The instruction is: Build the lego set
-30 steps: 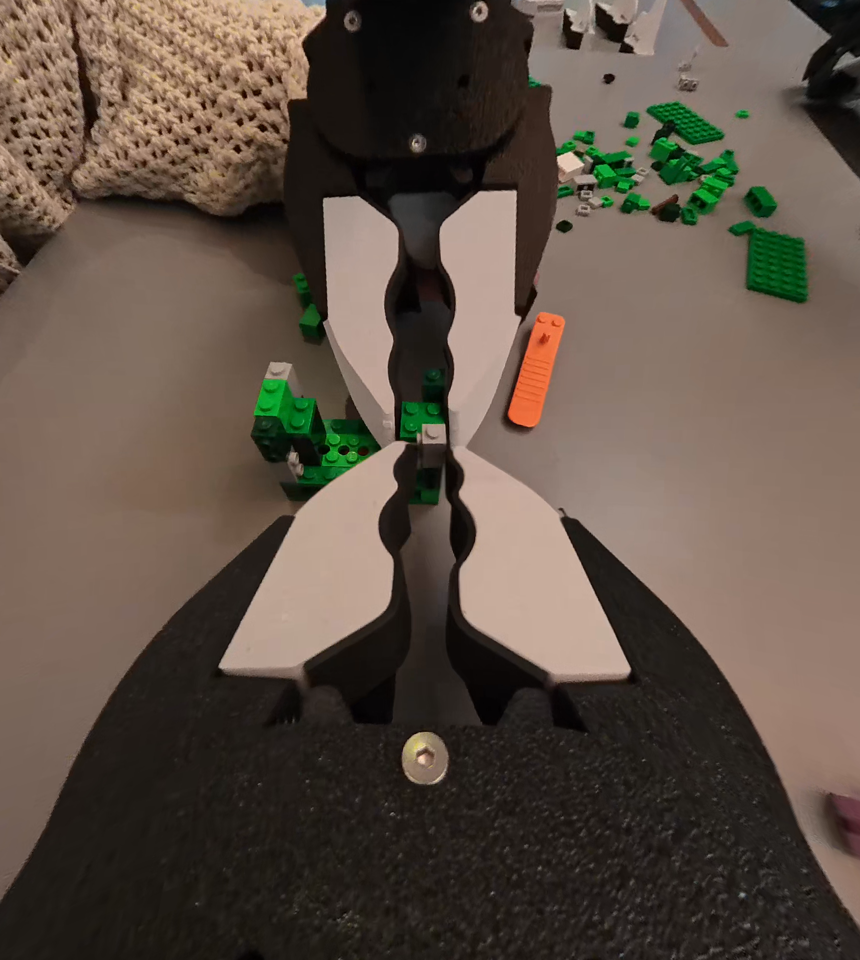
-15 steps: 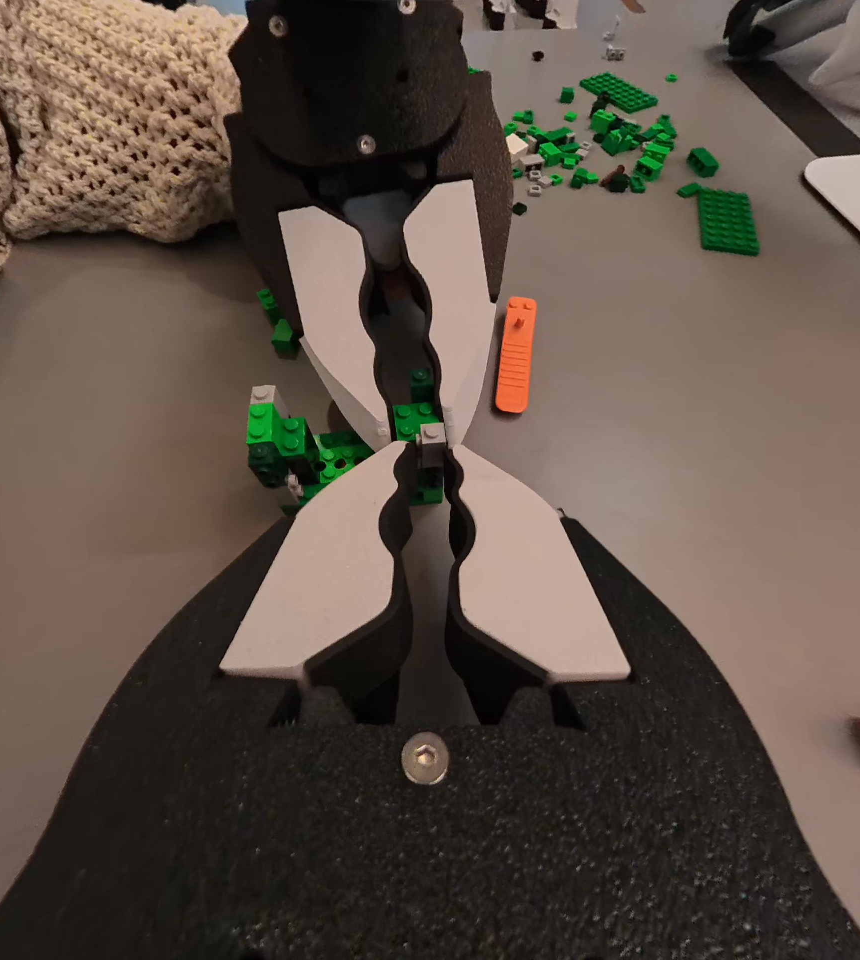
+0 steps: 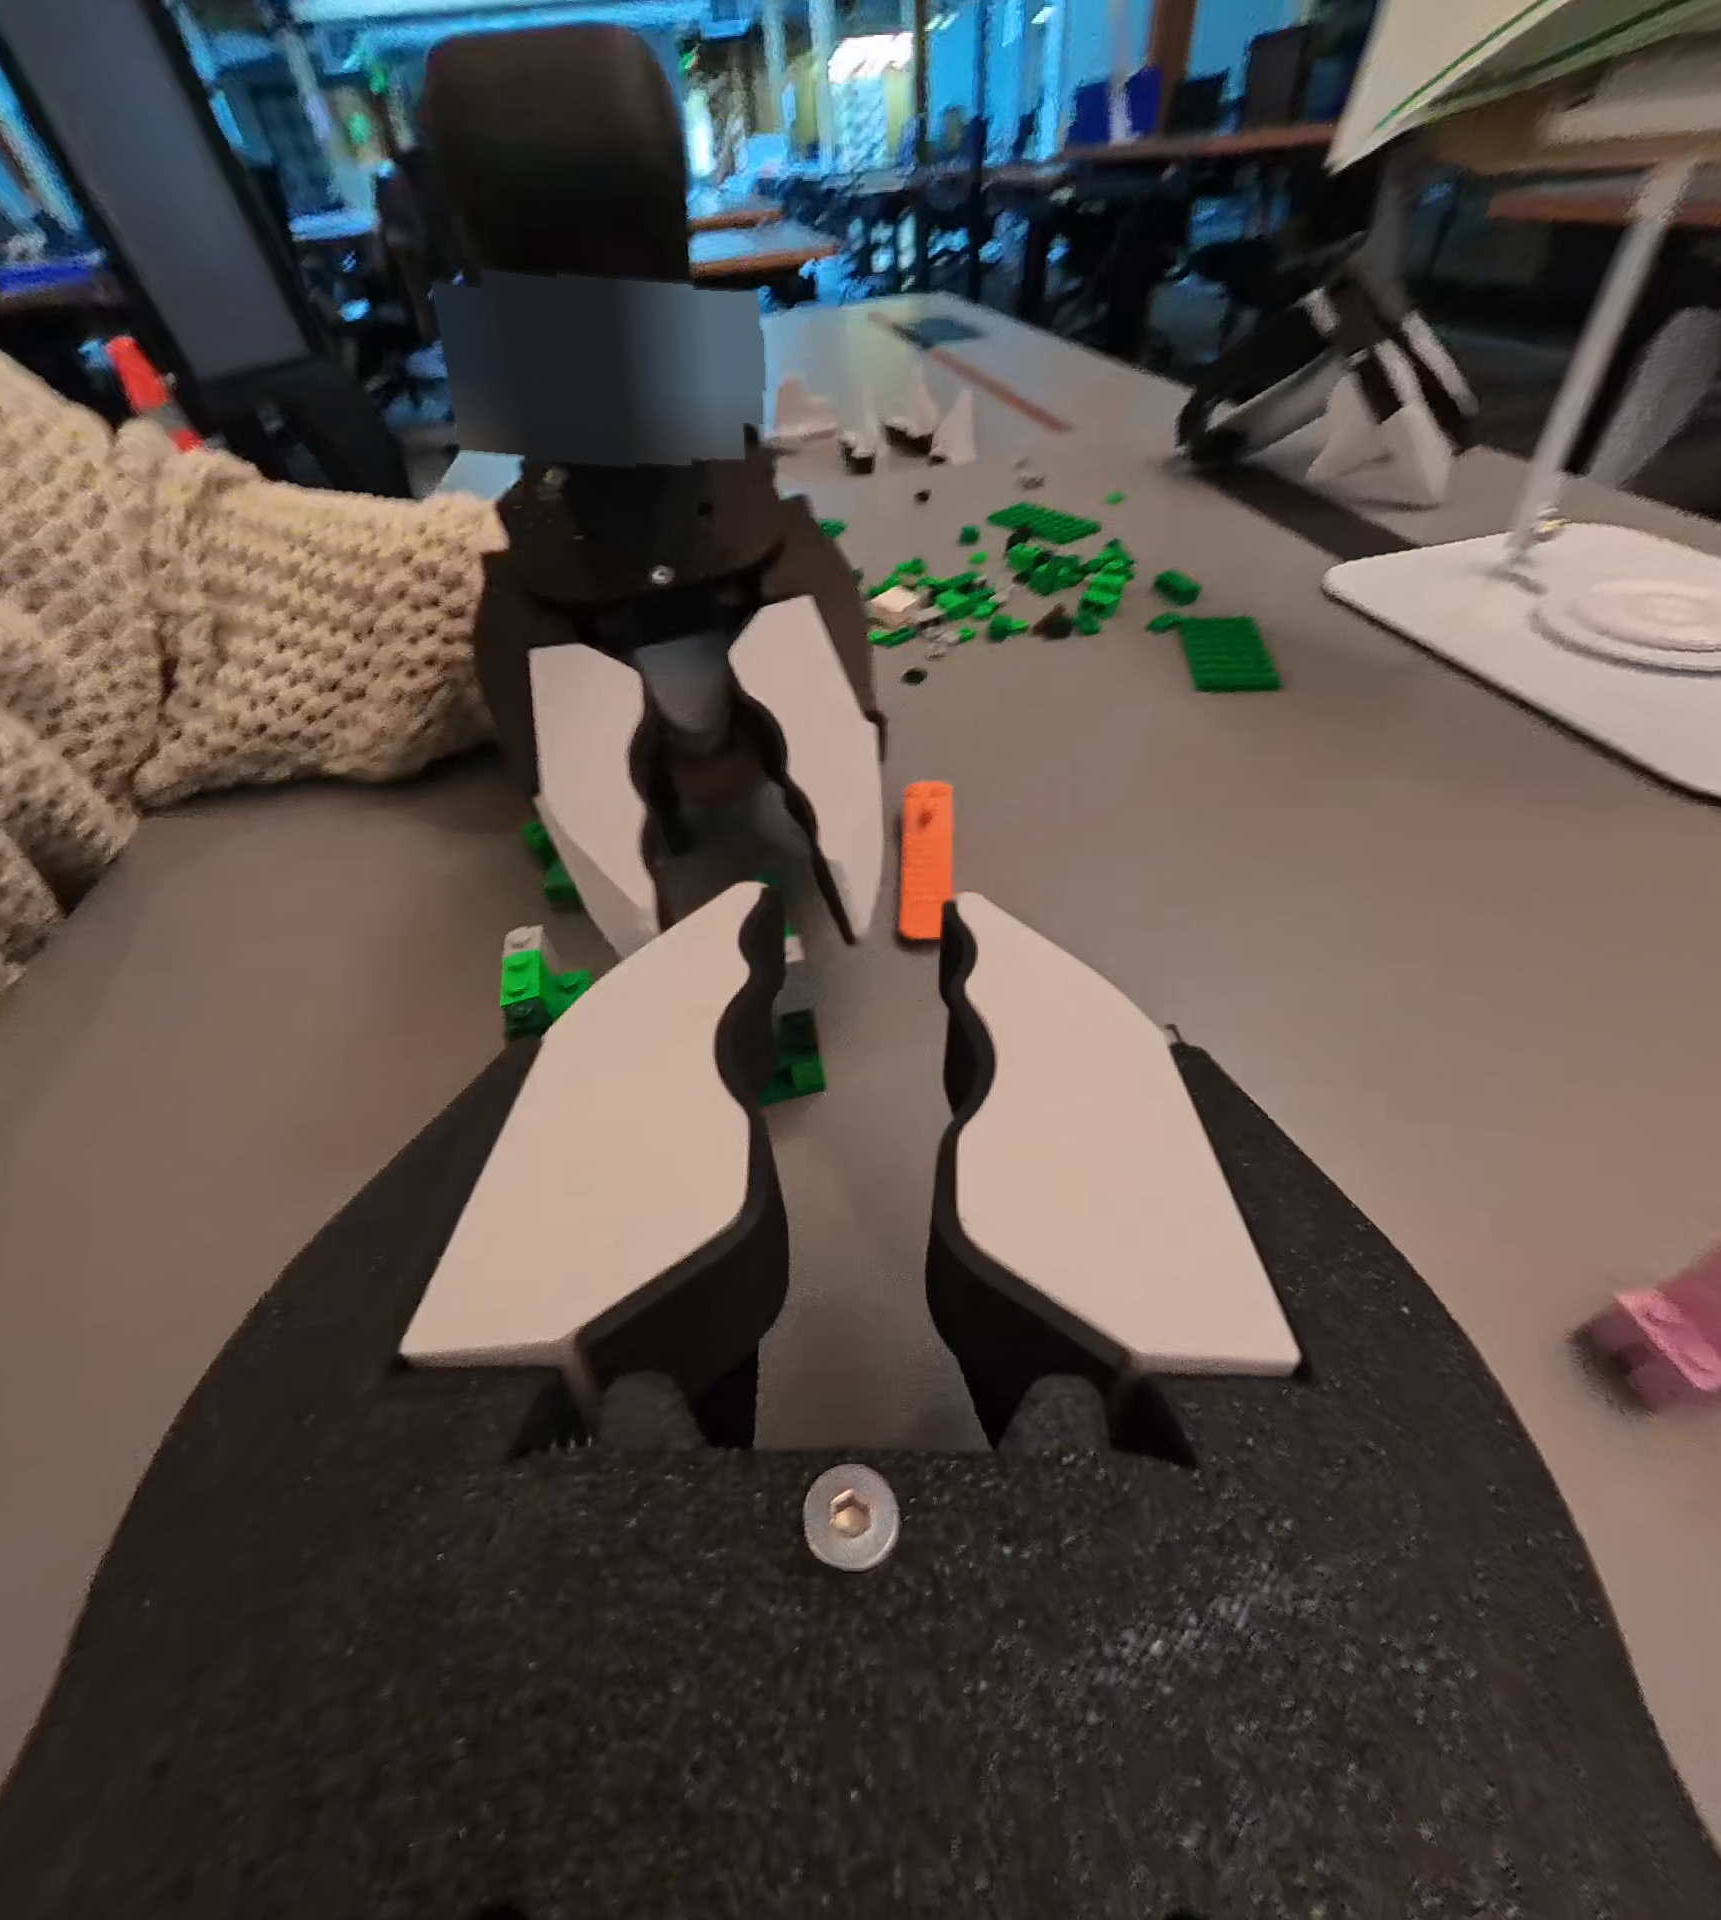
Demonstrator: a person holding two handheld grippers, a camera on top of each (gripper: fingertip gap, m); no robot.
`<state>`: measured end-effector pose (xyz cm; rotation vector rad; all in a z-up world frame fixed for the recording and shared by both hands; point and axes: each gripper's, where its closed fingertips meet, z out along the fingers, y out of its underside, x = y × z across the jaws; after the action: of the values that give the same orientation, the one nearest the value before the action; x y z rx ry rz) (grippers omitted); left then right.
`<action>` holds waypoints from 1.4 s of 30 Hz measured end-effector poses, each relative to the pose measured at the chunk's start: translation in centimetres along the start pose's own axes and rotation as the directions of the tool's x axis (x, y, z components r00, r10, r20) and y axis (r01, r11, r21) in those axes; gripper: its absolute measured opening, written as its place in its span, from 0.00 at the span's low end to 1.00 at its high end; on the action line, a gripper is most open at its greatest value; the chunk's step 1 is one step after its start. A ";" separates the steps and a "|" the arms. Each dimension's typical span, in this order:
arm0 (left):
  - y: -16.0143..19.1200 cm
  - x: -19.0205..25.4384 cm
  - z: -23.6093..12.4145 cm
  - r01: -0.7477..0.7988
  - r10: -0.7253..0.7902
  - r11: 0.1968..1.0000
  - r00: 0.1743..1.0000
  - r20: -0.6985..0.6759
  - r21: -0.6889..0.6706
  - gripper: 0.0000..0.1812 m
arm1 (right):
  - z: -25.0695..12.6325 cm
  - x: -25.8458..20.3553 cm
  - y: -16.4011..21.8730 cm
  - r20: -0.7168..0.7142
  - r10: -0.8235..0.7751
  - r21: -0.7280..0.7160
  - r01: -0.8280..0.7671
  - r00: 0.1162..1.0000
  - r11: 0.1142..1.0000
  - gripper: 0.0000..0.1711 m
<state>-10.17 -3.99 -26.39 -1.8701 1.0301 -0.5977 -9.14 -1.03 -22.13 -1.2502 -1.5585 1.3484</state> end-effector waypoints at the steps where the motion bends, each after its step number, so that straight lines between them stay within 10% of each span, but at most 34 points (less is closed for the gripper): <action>1: -0.5 -0.3 -0.7 0.017 -0.018 0.999 1.000 0.017 0.042 0.25 | -0.3 0.6 -0.3 -0.047 0.003 0.027 -0.001 0.999 1.000 0.17; 7: -2.9 -4.4 -9.4 -0.095 -0.117 0.913 0.871 0.477 0.397 0.24 | -4.2 2.0 -2.4 -0.428 -0.055 0.221 0.164 0.902 0.961 0.20; 11: -0.5 -4.1 -13.0 -0.171 -0.127 0.910 0.752 0.646 0.377 0.22 | -5.9 0.8 -3.0 -0.594 -0.124 0.224 0.312 0.795 0.923 0.18; 18: 1.3 2.0 -11.2 -0.262 0.201 0.953 0.923 0.328 0.152 0.11 | -4.8 0.0 -2.5 -0.626 -0.225 0.122 0.379 0.747 0.918 0.17; 26: 8.0 5.5 -9.4 -0.141 0.154 0.963 0.987 0.043 -0.230 0.14 | -5.2 0.3 -2.8 -0.622 -0.152 0.181 0.329 0.768 0.927 0.16; 42: 4.7 2.6 -9.4 -0.268 0.298 0.954 0.893 0.338 -0.134 0.04 | -4.2 -0.4 -3.1 -0.585 -0.157 0.203 0.331 0.795 0.922 0.15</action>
<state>-17.65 -11.83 -25.91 -1.7693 1.0674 -0.0390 -5.75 -0.18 -18.28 -1.0759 -1.0124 0.8873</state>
